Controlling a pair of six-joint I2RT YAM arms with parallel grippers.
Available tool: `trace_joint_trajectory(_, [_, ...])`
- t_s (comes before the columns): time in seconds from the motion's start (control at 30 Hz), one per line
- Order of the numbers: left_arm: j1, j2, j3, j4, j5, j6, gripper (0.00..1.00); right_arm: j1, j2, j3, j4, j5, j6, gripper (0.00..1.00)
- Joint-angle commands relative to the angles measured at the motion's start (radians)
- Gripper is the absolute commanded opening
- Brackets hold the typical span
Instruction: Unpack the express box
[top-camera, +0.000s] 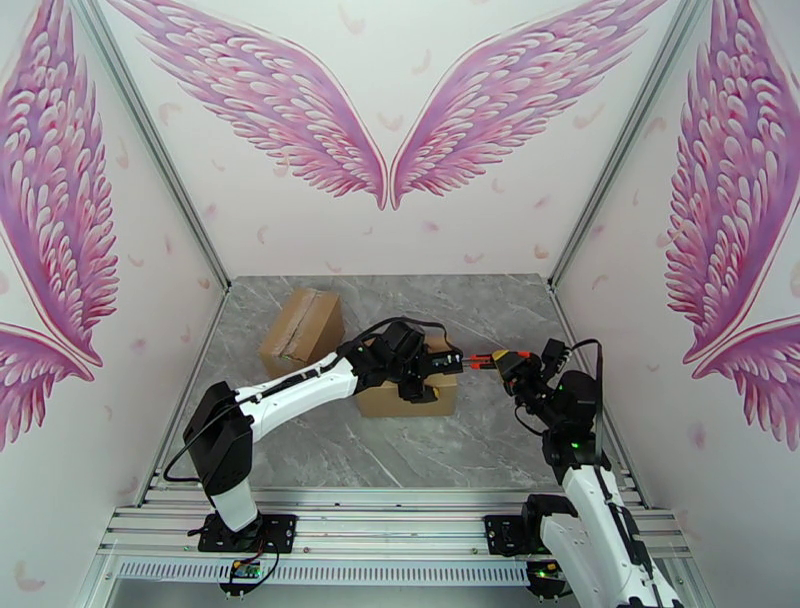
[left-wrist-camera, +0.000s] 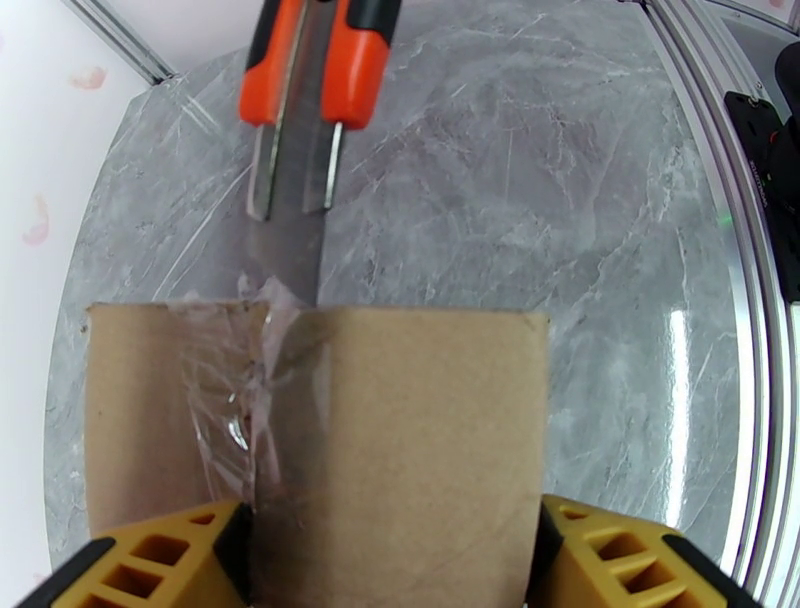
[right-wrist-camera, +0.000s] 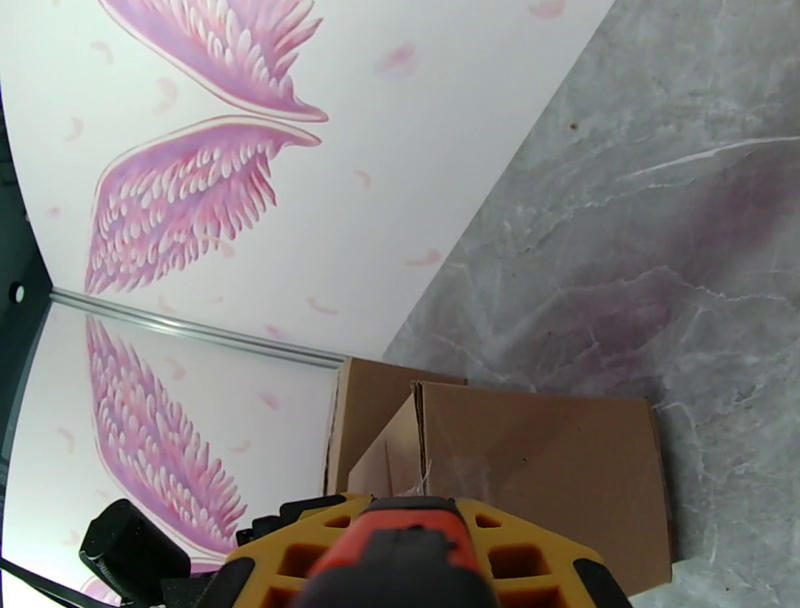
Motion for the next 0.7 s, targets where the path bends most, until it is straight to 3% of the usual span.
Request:
trace_joint_trajectory(0.0, [-0.008, -0.024, -0.007, 0.015, 0.018, 0.019, 0.72, 0.013, 0.012, -0.005, 0.051, -0.01, 0.009, 0.0])
trace_joint_trajectory(0.33, [-0.01, -0.035, -0.022, 0.02, 0.028, 0.035, 0.71, 0.015, 0.003, -0.008, 0.02, 0.033, -0.019, 0.0])
trace_joint_trajectory(0.67, [-0.01, -0.041, -0.031, 0.087, 0.026, 0.036, 0.7, 0.032, 0.057, 0.003, 0.012, -0.014, -0.036, 0.0])
